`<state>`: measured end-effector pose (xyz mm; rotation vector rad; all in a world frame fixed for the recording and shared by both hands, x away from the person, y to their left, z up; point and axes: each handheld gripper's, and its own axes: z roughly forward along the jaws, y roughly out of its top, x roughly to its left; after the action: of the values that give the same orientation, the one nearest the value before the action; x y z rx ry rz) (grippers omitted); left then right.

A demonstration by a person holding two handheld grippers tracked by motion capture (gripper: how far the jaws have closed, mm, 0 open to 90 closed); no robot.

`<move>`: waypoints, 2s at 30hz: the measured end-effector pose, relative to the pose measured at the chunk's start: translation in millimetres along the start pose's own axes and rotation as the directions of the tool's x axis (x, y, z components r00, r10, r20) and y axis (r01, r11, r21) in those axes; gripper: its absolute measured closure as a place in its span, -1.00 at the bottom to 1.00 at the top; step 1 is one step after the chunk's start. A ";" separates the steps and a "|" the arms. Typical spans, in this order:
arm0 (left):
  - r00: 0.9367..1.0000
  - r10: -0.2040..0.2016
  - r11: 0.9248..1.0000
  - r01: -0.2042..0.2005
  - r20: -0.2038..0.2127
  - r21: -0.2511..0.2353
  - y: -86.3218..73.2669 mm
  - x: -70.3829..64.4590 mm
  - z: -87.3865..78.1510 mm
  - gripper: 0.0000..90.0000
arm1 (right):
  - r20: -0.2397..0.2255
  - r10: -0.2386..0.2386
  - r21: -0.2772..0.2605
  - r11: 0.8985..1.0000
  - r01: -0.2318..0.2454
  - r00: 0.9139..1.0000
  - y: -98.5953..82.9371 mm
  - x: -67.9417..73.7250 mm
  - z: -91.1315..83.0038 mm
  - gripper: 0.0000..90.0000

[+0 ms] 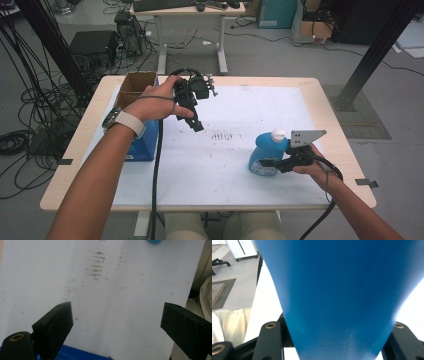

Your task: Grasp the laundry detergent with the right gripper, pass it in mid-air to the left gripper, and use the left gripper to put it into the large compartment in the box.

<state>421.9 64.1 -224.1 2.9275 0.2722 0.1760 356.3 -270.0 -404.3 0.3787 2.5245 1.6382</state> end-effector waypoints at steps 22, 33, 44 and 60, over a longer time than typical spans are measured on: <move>1.000 -0.003 1.000 0.003 0.008 0.000 2.1 -0.4 -2.1 -0.75 | 0.012 0.015 -0.013 1.000 -0.015 1.000 -0.7 0.9 0.3 -0.05; 1.000 0.006 1.000 -0.006 0.010 -0.003 4.7 1.4 -1.9 -0.75 | 0.011 0.014 -0.013 1.000 -0.013 1.000 -0.8 0.7 0.3 -0.05; 1.000 0.006 1.000 -0.006 0.008 0.000 4.2 2.3 -1.8 -0.75 | -0.009 0.010 -0.004 1.000 -0.010 1.000 -0.3 -0.5 0.3 -0.05; 1.000 0.004 1.000 -0.004 0.009 0.001 4.4 2.5 -2.1 -0.75 | -0.006 0.008 -0.002 1.000 -0.008 1.000 -0.2 -1.0 0.2 -0.05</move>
<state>424.8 60.7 -220.9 2.9292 0.2648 0.1633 357.3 -270.2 -404.6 0.3843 2.5286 1.6475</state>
